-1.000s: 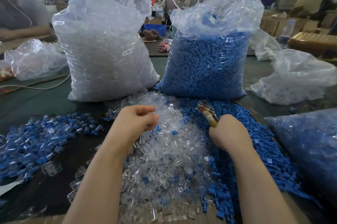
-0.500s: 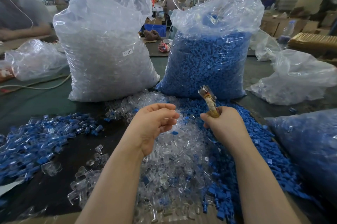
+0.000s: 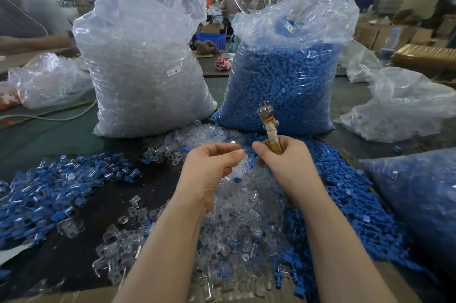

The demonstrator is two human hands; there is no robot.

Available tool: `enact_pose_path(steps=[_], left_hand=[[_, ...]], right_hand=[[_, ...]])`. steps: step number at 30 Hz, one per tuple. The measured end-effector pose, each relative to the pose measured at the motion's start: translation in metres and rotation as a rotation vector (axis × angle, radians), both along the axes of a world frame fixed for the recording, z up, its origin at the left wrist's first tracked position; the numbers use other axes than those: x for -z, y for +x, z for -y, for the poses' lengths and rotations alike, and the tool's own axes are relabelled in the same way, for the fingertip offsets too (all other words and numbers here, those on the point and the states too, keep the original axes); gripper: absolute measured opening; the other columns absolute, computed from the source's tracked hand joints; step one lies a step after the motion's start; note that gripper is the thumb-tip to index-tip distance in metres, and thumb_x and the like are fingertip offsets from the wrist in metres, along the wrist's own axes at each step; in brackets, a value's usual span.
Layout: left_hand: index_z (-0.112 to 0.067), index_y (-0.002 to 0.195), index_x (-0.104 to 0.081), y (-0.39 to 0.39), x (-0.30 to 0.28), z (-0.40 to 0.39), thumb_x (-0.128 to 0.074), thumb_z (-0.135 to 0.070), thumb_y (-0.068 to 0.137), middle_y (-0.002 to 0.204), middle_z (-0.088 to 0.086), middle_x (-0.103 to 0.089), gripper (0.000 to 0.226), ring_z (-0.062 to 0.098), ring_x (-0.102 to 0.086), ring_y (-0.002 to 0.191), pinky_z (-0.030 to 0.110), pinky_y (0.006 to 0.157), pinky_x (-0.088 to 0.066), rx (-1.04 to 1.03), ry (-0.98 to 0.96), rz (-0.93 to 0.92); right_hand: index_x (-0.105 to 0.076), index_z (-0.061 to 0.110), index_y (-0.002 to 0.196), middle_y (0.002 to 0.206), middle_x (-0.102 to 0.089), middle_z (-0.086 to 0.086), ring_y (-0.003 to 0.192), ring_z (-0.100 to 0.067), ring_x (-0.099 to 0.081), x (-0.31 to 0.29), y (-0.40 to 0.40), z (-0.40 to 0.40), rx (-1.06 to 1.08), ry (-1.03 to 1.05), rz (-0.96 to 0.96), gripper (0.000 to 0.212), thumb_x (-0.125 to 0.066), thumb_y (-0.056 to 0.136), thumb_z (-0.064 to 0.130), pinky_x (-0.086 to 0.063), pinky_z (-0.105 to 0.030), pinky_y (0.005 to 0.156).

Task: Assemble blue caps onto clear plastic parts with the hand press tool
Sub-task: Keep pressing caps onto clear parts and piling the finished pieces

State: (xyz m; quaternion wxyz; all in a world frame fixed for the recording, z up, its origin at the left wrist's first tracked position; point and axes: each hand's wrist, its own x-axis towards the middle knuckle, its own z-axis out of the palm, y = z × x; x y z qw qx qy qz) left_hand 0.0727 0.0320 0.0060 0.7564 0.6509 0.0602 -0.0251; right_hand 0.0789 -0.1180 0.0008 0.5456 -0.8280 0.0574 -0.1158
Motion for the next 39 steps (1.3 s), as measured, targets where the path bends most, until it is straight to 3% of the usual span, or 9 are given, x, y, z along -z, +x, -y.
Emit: enact_pose_path(steps=[3,7,11,18,25,30,36,39], left_hand=[[-0.011,0.082,-0.074,-0.001,0.001,0.005,-0.079,-0.008,0.078,0.064,-0.004,-0.066,0.008,0.004,-0.055,0.056,0.019,0.060,-0.048,-0.018,0.013,0.028],[-0.005,0.086,-0.072,-0.002,0.001,0.006,-0.079,-0.006,0.077,0.064,-0.002,-0.069,0.012,0.005,-0.062,0.057,0.016,0.057,-0.051,-0.047,-0.003,0.063],[-0.006,0.086,-0.072,-0.002,0.001,0.006,-0.079,-0.007,0.078,0.070,0.003,-0.073,0.012,0.010,-0.068,0.061,0.018,0.057,-0.053,-0.067,-0.018,0.066],[-0.004,0.091,-0.069,-0.004,0.000,0.008,-0.078,-0.006,0.079,0.076,0.007,-0.075,0.015,0.015,-0.073,0.068,0.021,0.061,-0.057,-0.040,-0.012,0.060],[-0.007,0.084,-0.071,-0.005,-0.002,0.007,-0.077,-0.004,0.080,0.075,0.009,-0.075,0.008,0.016,-0.073,0.068,0.021,0.062,-0.058,-0.135,-0.020,0.093],[-0.008,0.084,-0.073,-0.005,-0.002,0.007,-0.075,-0.003,0.080,0.074,0.008,-0.075,0.007,0.015,-0.073,0.069,0.019,0.059,-0.054,-0.154,-0.026,0.101],[-0.012,0.081,-0.075,-0.005,-0.003,0.007,-0.077,-0.004,0.079,0.070,0.005,-0.075,0.008,0.017,-0.074,0.069,0.018,0.059,-0.054,-0.185,0.052,0.154],[-0.018,0.078,-0.077,-0.004,-0.002,0.007,-0.078,-0.008,0.077,0.070,0.002,-0.075,0.011,0.020,-0.074,0.072,0.031,0.068,-0.059,-0.203,0.146,0.197]], right_hand=[[-0.069,0.015,0.081,0.067,-0.070,0.001,0.062,-0.009,-0.062,0.000,-0.001,-0.005,-0.066,0.011,-0.002,0.022,-0.070,0.088,0.036,-0.047,-0.024,0.058],[-0.070,0.018,0.081,0.063,-0.069,0.013,0.056,0.004,-0.060,-0.002,-0.003,-0.006,-0.147,0.068,-0.006,0.017,-0.066,0.093,0.030,-0.042,-0.007,0.049],[-0.071,0.017,0.080,0.063,-0.068,0.008,0.053,0.004,-0.055,-0.004,-0.005,-0.007,-0.166,0.124,0.035,0.017,-0.065,0.093,0.024,-0.042,-0.009,0.049],[-0.068,0.016,0.080,0.060,-0.067,0.015,0.057,0.006,-0.060,-0.003,-0.005,-0.010,-0.147,0.206,0.095,0.013,-0.070,0.090,0.024,-0.041,-0.006,0.051],[-0.070,0.021,0.086,0.079,-0.073,0.004,0.074,-0.005,-0.068,-0.003,-0.006,-0.010,-0.200,0.158,0.116,0.012,-0.066,0.091,0.012,-0.050,-0.010,0.061],[-0.066,0.028,0.085,0.078,-0.072,0.011,0.078,-0.008,-0.069,-0.001,-0.004,-0.012,-0.125,0.119,0.139,0.017,-0.068,0.090,0.012,-0.056,-0.027,0.077],[-0.064,0.025,0.077,0.070,-0.067,0.005,0.066,-0.008,-0.060,0.000,-0.004,-0.011,-0.042,-0.033,0.177,0.012,-0.073,0.085,0.026,-0.050,-0.030,0.064],[-0.063,0.025,0.079,0.066,-0.062,0.009,0.059,-0.003,-0.054,-0.001,-0.005,-0.013,-0.012,-0.125,0.184,0.013,-0.072,0.085,0.031,-0.040,-0.022,0.057]])
